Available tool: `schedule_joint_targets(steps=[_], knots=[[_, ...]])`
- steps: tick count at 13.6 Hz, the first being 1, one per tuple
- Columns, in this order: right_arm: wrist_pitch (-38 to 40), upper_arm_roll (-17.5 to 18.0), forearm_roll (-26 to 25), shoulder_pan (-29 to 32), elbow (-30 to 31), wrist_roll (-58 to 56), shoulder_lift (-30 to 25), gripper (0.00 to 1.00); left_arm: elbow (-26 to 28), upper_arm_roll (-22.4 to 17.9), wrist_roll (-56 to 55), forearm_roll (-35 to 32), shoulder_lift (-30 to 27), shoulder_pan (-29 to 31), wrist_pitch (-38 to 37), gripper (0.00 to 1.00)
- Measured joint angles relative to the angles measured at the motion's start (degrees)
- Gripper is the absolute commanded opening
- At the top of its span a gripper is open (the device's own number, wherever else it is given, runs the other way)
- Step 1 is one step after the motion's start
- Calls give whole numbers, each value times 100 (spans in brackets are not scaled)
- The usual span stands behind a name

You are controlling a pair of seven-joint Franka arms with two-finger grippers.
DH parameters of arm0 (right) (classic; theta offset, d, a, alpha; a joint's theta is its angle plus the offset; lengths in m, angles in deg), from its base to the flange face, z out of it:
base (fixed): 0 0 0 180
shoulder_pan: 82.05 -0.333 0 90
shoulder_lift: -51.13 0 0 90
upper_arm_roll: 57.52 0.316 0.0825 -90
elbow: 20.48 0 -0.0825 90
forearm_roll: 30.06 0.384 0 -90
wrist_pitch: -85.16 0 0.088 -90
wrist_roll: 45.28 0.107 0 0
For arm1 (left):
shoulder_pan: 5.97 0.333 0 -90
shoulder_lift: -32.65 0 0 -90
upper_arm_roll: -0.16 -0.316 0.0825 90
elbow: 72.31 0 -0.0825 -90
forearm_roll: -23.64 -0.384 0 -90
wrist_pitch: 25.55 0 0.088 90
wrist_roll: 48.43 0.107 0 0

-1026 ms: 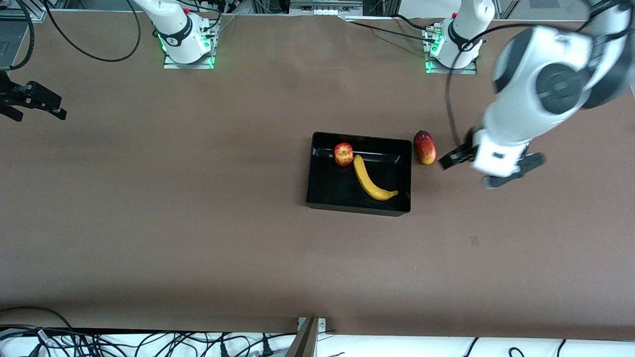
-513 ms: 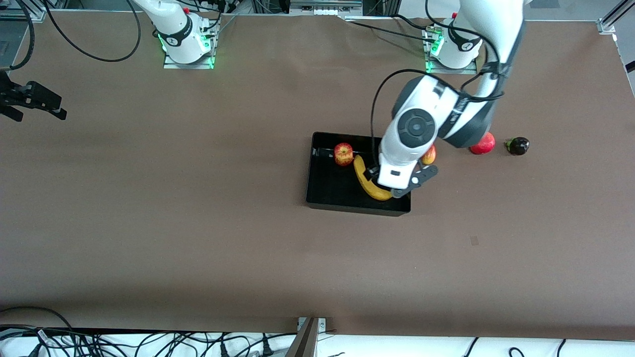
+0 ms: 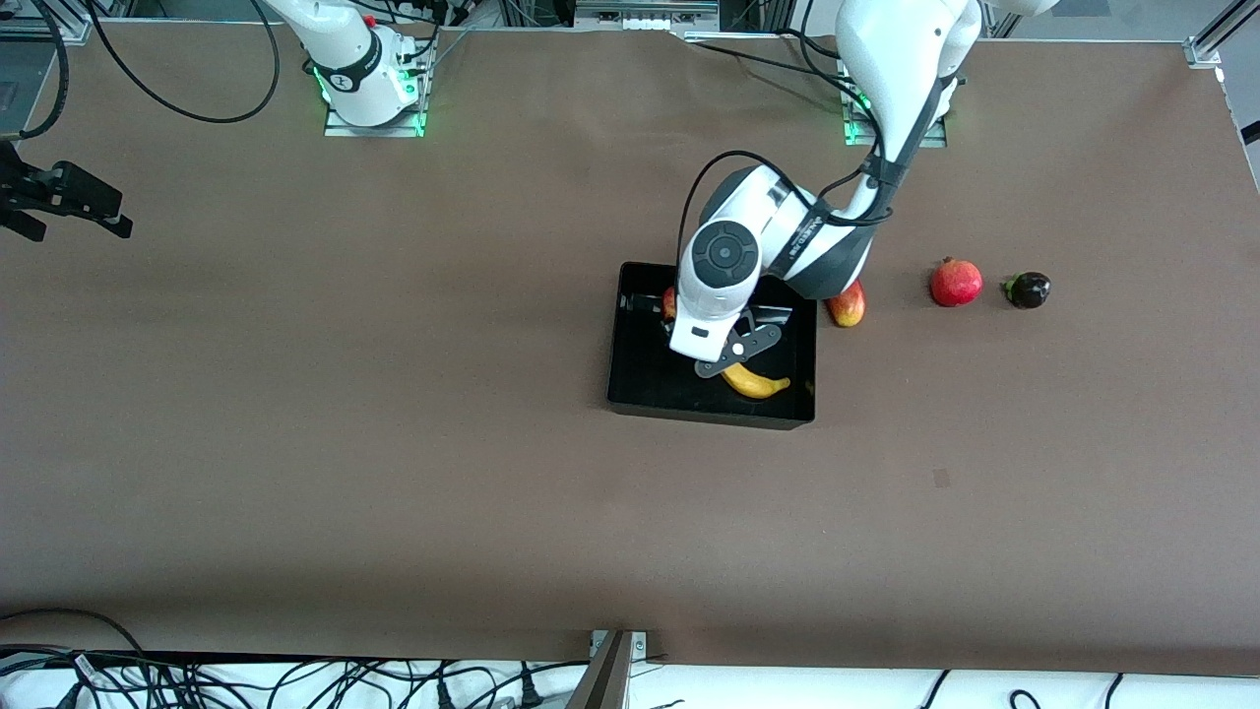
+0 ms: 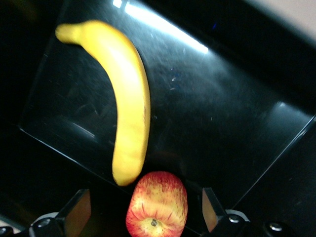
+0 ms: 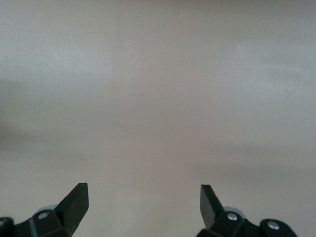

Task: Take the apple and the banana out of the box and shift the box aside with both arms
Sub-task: 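Grasp the red apple in the tray with the left gripper and lift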

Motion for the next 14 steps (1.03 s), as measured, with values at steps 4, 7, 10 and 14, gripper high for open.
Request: schedule_joint_targets(steps=[4, 7, 10, 14], knots=[[0, 0, 0, 0, 0, 0, 0, 100, 485, 251, 235, 0, 70, -59, 624, 100], [0, 0, 0, 0, 0, 0, 0, 100, 690, 345, 255, 0, 70, -81, 790, 100], [0, 0, 0, 0, 0, 0, 0, 100, 847, 344, 287, 0, 71, -78, 1039, 85], [0, 0, 0, 0, 0, 0, 0, 100, 929, 337, 309, 0, 87, -70, 1174, 0]])
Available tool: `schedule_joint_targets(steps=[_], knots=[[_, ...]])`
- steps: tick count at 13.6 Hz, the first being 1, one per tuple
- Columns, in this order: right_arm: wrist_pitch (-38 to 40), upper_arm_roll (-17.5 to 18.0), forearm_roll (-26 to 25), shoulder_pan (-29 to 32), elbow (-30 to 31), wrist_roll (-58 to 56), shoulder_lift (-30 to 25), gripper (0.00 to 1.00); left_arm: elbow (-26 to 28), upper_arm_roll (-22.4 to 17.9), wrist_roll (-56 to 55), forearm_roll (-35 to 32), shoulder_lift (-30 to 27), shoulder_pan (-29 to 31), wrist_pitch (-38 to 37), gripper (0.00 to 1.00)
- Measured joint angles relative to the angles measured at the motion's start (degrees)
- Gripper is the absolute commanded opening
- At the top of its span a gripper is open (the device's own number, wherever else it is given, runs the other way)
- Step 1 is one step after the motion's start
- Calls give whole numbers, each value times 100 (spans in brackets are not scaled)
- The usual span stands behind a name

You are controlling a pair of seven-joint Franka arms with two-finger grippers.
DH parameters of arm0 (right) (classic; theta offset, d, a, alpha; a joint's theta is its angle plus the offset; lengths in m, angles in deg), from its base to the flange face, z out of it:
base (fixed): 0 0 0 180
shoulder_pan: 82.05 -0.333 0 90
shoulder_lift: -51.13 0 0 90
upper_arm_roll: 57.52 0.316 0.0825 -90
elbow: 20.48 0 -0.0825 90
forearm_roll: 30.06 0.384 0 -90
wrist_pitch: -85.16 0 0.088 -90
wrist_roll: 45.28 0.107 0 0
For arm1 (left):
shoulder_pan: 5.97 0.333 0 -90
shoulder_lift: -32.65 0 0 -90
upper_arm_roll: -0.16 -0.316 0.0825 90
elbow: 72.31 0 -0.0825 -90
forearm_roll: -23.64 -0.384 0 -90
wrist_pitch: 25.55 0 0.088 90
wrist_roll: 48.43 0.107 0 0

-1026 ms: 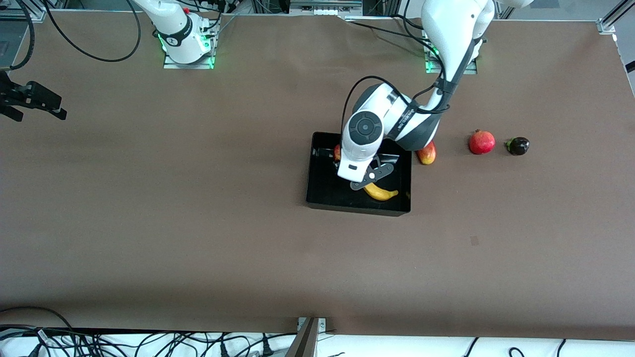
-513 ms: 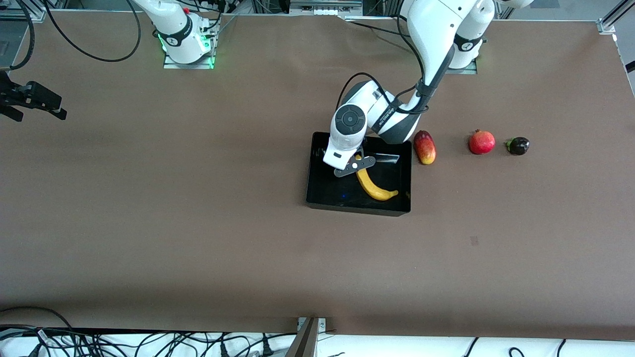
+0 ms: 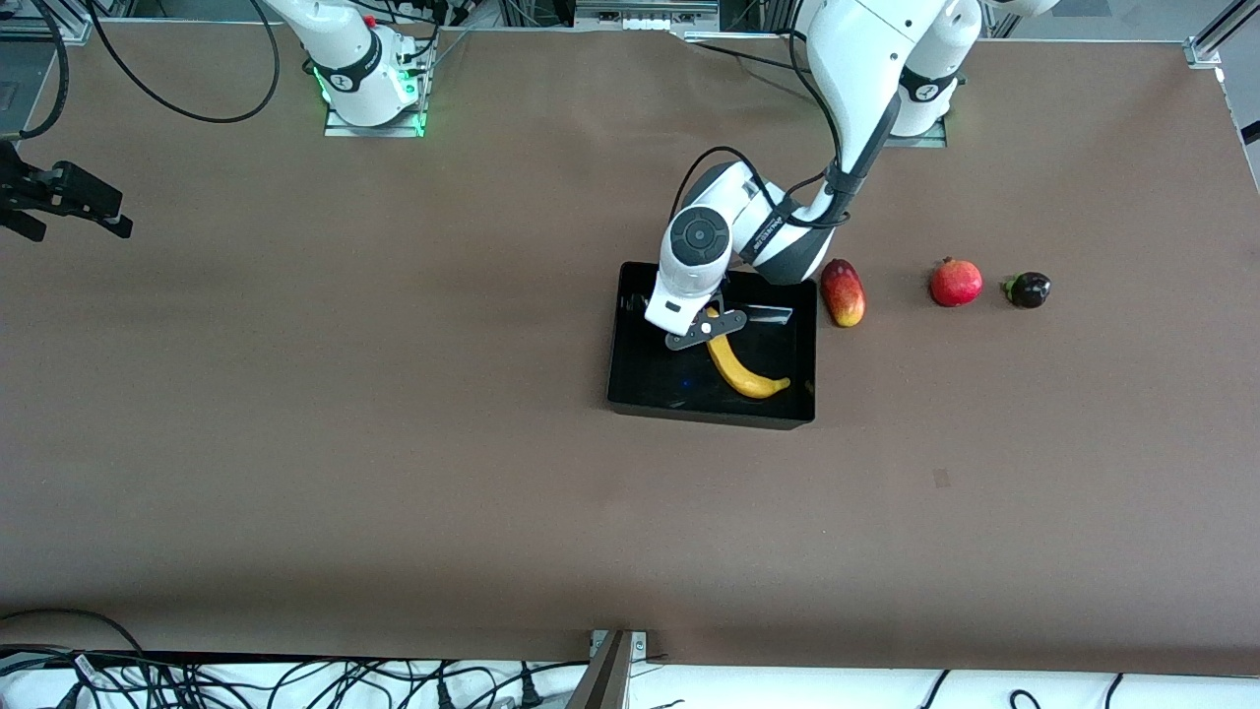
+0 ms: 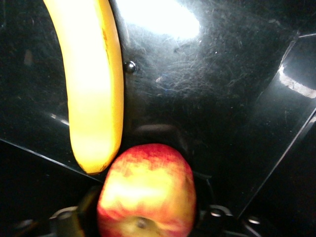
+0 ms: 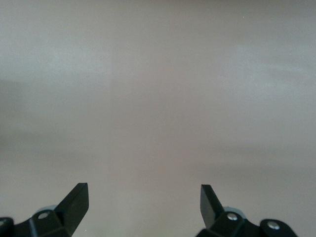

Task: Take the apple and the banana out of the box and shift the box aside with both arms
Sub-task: 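Grasp the red apple in the tray with the left gripper and lift, then carry the apple out of the tray and set it on the table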

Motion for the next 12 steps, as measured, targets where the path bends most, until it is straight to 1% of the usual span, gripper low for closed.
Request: schedule_joint_targets(steps=[5, 7, 9, 12], knots=[[0, 0, 0, 0, 0, 0, 0, 100, -5, 1, 0, 0, -6, 5, 7, 0], [0, 0, 0, 0, 0, 0, 0, 100, -106, -14, 79, 1, -70, 77, -273, 0], [0, 0, 0, 0, 0, 0, 0, 100, -422, -54, 628, 176, -310, 373, -1062, 0], [0, 1, 0, 0, 0, 0, 0, 100, -1086, -134, 2010, 427, -841, 1320, -2694, 0]])
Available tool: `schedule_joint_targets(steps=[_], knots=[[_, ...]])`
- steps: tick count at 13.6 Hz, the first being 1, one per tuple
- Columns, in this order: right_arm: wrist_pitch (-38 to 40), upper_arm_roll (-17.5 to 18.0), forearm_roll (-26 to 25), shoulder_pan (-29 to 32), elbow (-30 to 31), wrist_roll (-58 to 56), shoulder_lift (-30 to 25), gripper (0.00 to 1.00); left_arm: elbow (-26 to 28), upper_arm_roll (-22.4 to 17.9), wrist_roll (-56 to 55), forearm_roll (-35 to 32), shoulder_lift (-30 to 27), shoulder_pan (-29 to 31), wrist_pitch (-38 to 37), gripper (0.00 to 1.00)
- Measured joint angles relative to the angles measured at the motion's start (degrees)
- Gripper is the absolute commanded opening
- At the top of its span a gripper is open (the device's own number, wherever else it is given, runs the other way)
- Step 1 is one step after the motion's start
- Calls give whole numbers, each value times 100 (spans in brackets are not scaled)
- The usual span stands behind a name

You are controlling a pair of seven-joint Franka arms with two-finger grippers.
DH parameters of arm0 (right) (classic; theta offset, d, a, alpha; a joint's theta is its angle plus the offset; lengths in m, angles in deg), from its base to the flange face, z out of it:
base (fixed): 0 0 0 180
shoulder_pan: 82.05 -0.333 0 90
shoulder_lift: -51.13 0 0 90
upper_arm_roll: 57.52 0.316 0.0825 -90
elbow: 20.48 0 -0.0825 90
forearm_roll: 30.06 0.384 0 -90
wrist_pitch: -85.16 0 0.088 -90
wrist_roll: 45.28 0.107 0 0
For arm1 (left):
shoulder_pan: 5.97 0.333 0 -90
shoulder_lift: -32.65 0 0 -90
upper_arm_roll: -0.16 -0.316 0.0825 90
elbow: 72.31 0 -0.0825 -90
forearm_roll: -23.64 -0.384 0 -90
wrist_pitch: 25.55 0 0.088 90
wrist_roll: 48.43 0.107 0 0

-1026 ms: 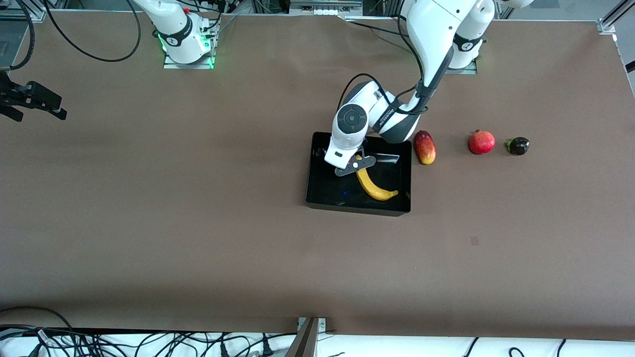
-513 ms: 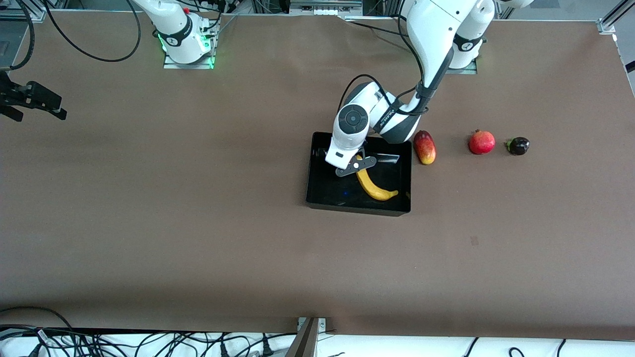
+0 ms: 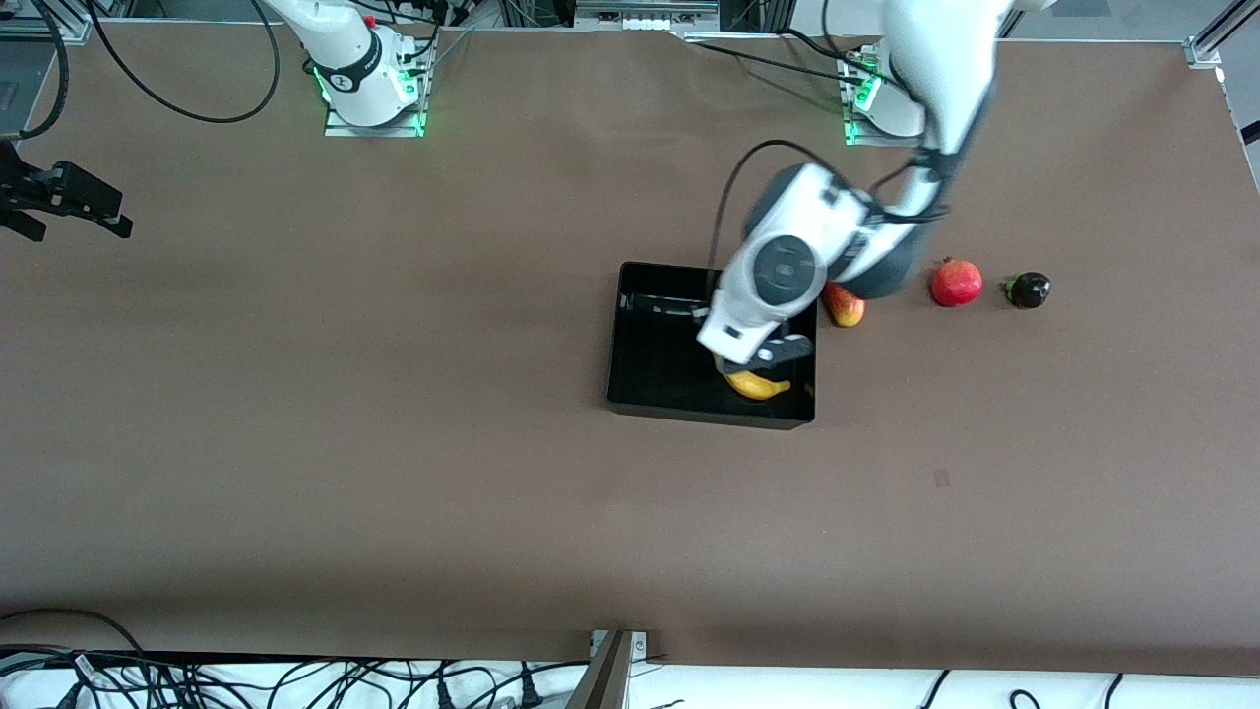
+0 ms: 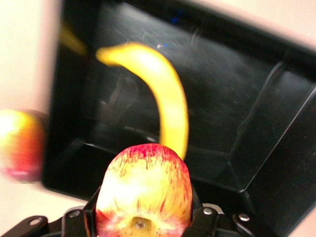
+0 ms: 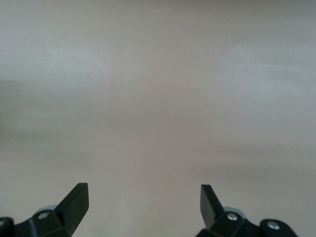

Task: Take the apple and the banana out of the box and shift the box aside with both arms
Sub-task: 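Carry the apple out of the tray and set it on the table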

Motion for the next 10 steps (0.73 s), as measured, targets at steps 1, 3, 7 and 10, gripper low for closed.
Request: schedule_joint_targets(steps=[1, 3, 7, 10], knots=[[0, 0, 0, 0, 0, 0, 0, 100, -137, -18, 476, 5, -134, 379, -380, 0], [0, 0, 0, 0, 0, 0, 0, 100, -188, -51, 1347, -4, -225, 1044, -671, 0], [1, 0, 0, 0, 0, 0, 1, 100, -178, -237, 2611, -479, -61, 1879, -432, 0], [1, 0, 0, 1, 0, 0, 2, 100, -129, -308, 3231, -876, 116, 2387, 326, 0]])
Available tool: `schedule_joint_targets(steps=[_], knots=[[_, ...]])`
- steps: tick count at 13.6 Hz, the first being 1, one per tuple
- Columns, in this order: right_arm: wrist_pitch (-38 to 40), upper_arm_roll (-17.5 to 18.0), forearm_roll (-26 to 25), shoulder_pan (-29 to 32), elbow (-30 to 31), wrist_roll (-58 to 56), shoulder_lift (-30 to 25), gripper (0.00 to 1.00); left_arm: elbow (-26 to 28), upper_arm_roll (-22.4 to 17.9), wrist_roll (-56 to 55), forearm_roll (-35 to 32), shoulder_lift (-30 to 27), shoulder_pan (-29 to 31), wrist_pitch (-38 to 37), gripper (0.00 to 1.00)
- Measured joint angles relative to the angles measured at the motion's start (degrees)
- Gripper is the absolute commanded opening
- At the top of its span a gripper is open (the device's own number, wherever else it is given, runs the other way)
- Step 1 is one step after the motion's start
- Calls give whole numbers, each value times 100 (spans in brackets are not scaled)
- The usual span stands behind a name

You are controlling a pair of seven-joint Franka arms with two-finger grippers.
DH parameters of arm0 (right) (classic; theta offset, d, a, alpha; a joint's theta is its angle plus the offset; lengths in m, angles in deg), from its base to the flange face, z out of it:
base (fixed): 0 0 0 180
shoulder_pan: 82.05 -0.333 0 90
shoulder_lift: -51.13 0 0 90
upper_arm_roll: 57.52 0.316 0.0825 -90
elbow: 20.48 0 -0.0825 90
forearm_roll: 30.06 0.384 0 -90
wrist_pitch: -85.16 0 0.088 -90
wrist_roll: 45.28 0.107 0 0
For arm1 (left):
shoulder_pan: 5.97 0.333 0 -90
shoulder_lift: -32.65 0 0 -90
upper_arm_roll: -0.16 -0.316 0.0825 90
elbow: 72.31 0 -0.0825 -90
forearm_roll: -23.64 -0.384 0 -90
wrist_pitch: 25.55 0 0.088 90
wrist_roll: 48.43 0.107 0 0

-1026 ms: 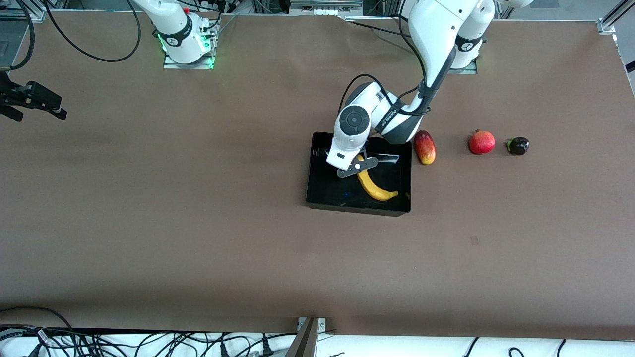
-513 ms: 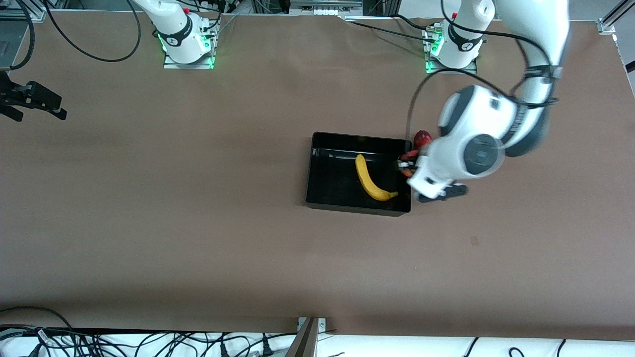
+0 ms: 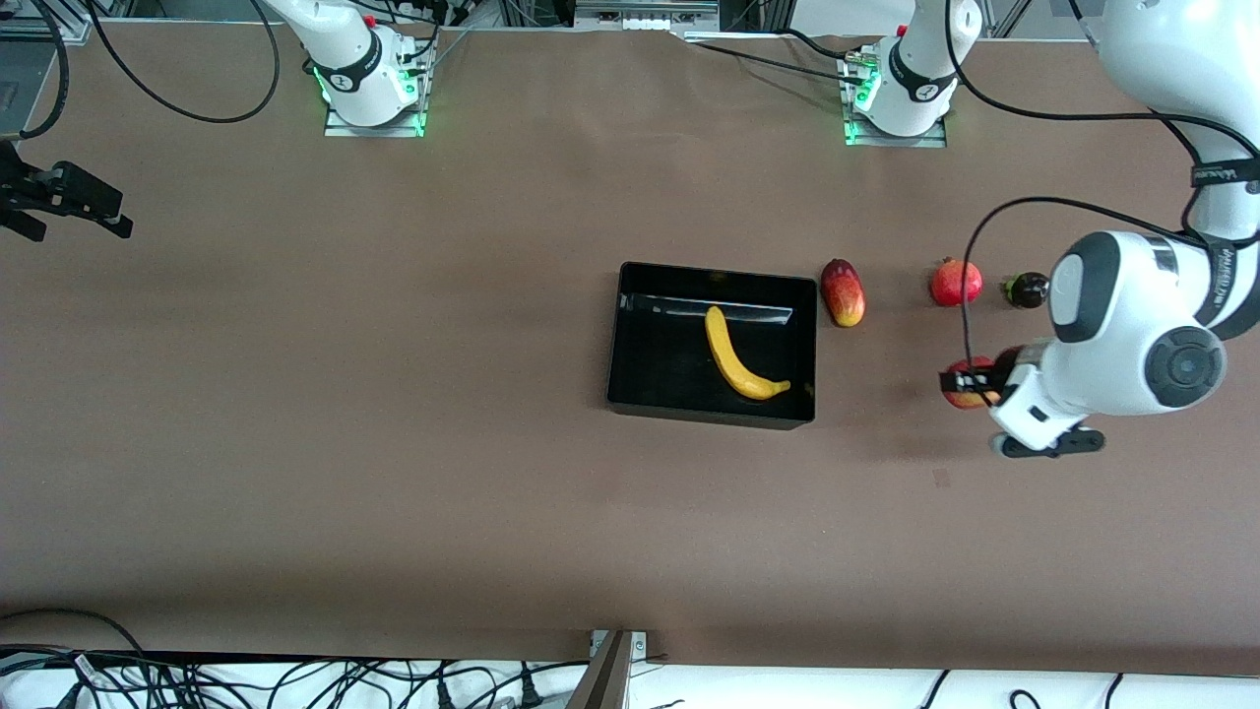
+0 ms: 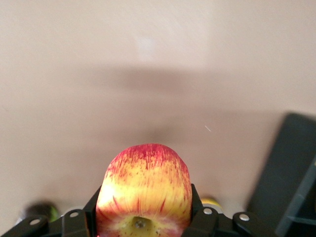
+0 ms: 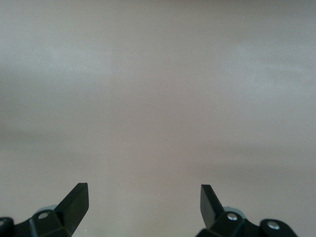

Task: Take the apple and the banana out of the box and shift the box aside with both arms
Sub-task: 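Carry the apple out of the tray and set it on the table, then move the left gripper back into the tray down onto the banana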

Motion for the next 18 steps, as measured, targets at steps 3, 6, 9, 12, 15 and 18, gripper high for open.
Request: schedule_joint_targets(steps=[3, 6, 9, 12, 15, 18], knots=[[18, 8, 0, -2, 0, 0, 1, 100, 207, -284, 384, -86, 403, 163, 1365, 0], [32, 134, 0, -106, 0, -2, 2, 100, 464, -299, 410, -96, 869, 145, 2365, 0], [36, 169, 0, -202, 0, 1, 2, 100, 592, -297, 341, -98, 1181, 75, 2935, 0], [37, 164, -2, -201, 0, 1, 2, 100, 623, -300, 215, -106, 1204, 55, 3245, 99], [38, 155, -3, -201, 0, 1, 2, 100, 624, -298, 183, -244, 1215, 44, 3177, 100], [39, 152, -4, -200, 1, 1, 2, 100, 456, -288, 138, -272, 833, 34, 2031, 100]])
